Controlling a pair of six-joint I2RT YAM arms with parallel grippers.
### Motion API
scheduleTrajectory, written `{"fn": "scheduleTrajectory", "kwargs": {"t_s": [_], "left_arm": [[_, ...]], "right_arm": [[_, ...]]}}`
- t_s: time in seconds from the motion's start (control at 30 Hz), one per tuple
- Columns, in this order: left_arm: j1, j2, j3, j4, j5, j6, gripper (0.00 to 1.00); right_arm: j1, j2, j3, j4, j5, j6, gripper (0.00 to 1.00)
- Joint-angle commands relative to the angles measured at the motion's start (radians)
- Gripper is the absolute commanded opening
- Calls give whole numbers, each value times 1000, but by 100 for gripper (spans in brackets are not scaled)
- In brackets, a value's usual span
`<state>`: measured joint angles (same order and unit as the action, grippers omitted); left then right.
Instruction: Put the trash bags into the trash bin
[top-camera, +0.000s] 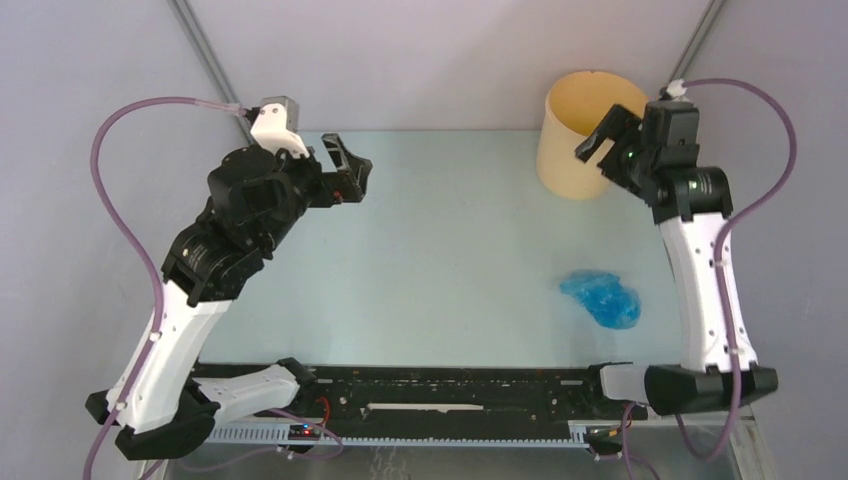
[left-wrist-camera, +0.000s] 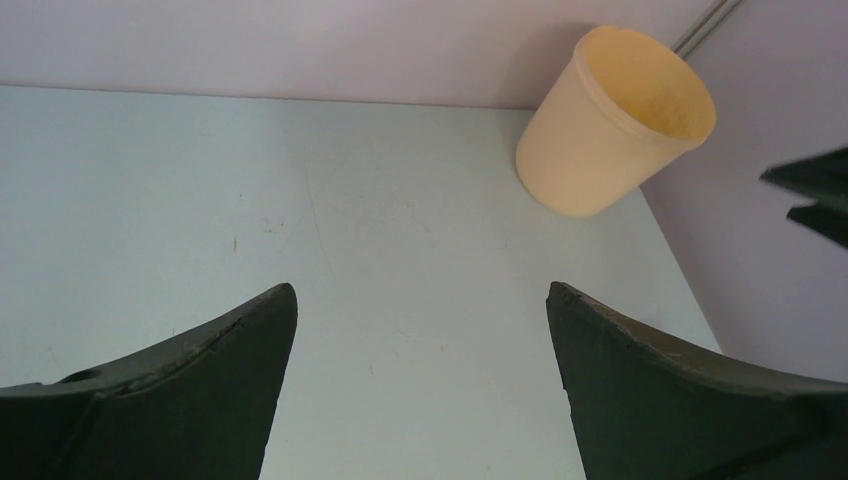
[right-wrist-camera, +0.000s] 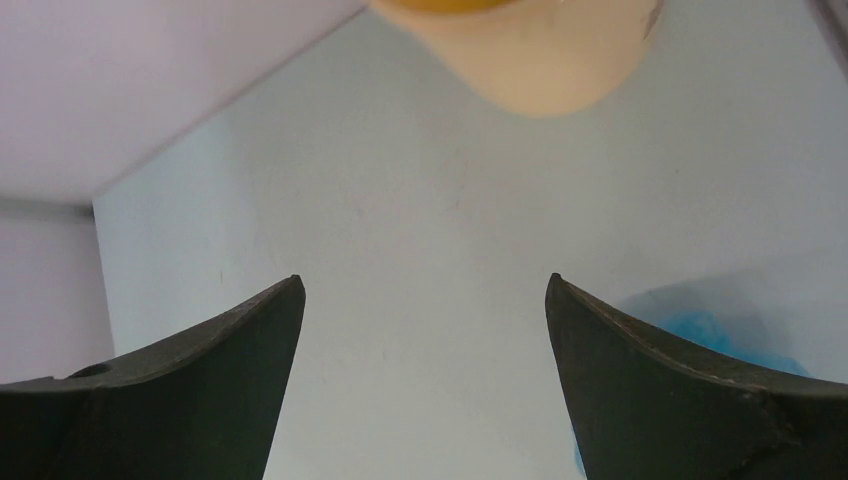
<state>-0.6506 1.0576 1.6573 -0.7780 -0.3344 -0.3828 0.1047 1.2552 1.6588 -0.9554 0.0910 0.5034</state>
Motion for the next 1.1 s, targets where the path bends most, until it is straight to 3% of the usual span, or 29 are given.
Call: {"fn": "scheduleTrajectory", "kwargs": {"t_s": [0.0, 0.13, 0.37, 0.7, 0.93, 1.07], "left_arm": [[-7, 15, -28, -4, 39, 53, 100], [-7, 18, -25, -24, 79, 82, 100], [-6, 1, -54, -10, 44, 163, 100], [-6, 29, -35, 2, 24, 177, 100], [-7, 93, 37, 1, 56, 194, 100], [-7, 104, 38, 9, 95, 189, 100]], "right_arm": [[-156, 118, 81, 101, -33, 100, 100], [-287, 265, 149, 115, -104, 196, 100], [-396, 540, 333, 79, -222, 277, 100], [-413, 825, 610, -98, -258, 284, 98], [-371, 774, 552, -89, -238, 206, 79], [-336, 731, 504, -103, -227, 149, 62]]}}
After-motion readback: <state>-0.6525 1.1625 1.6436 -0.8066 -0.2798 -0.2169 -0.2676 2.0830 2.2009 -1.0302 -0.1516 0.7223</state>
